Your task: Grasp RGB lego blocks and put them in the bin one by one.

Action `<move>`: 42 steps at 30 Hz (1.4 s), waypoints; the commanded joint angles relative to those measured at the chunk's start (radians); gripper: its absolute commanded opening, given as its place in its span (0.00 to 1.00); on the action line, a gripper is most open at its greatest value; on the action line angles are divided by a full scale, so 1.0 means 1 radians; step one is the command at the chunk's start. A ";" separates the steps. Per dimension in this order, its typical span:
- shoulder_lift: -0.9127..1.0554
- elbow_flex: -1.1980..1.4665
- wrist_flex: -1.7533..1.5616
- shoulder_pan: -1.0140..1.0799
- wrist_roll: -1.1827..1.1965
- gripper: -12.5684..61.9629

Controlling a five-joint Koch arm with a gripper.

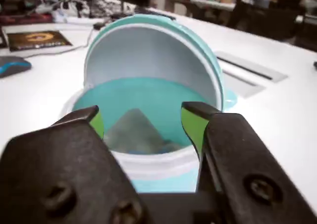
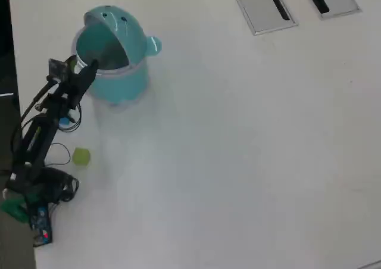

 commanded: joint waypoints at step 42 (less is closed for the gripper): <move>0.298 0.259 0.845 -0.003 -0.092 0.61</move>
